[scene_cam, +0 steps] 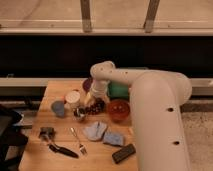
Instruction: Place grapes in paper cup
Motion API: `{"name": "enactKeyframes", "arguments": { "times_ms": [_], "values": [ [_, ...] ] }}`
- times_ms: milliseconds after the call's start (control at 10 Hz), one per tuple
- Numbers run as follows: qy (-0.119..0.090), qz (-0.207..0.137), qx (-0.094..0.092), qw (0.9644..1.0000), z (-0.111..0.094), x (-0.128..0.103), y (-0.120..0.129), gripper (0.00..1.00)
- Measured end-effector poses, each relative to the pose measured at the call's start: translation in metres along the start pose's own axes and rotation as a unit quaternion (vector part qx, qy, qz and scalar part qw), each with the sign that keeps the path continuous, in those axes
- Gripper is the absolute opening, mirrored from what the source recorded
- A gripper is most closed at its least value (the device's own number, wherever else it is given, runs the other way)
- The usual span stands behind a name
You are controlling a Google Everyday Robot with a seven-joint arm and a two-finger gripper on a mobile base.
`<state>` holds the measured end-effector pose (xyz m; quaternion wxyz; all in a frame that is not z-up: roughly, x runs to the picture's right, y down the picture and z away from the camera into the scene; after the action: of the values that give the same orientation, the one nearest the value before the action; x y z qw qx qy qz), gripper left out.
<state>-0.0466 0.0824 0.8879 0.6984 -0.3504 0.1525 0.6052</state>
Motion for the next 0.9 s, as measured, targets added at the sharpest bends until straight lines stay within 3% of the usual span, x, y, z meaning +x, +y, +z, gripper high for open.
{"name": "enactKeyframes", "arguments": {
  "times_ms": [400,600,900],
  "values": [
    [0.018,0.015,0.02,0.9995,0.016,0.003,-0.012,0.78],
    [0.019,0.007,0.043,0.9989,0.02,0.005,-0.008,0.62],
    [0.011,-0.002,0.045,0.9989,0.016,0.004,-0.006,0.32]
  ]
}}
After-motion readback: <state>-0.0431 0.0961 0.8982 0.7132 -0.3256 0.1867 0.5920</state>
